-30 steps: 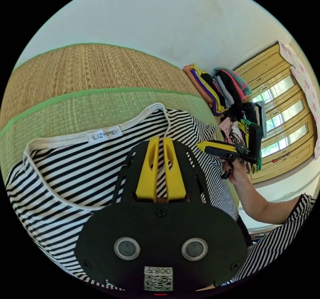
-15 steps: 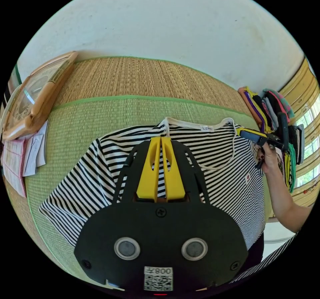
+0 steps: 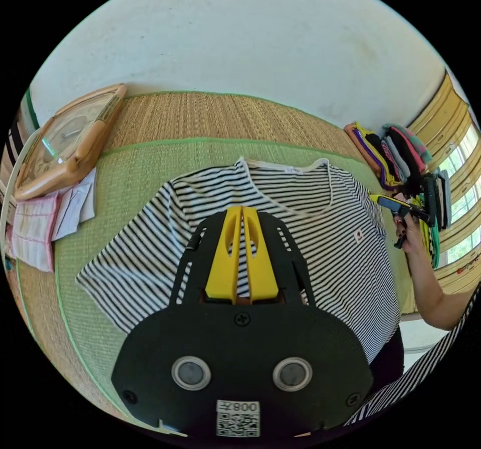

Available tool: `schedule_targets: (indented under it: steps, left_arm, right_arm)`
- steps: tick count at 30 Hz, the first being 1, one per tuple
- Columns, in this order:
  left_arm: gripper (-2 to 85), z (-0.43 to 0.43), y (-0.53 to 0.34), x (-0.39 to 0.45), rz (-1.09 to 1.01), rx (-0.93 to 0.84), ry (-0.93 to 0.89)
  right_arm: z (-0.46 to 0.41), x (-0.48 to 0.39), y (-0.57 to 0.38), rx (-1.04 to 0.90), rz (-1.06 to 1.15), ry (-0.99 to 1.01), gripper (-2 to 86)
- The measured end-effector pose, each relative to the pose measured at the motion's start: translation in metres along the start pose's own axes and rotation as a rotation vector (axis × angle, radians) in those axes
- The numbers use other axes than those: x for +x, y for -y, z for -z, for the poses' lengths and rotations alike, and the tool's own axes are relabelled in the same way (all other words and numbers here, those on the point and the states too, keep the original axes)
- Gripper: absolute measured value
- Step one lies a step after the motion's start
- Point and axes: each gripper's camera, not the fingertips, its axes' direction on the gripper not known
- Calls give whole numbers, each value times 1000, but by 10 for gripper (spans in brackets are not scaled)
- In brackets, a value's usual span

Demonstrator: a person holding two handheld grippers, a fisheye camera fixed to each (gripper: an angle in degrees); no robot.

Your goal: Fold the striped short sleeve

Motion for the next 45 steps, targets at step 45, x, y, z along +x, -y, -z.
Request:
schedule_targets:
  steps: [45]
  left_arm:
    - [1, 25, -257, -82, 306, -78, -74]
  right_arm:
    - [-17, 93, -73, -70, -245, 0, 0]
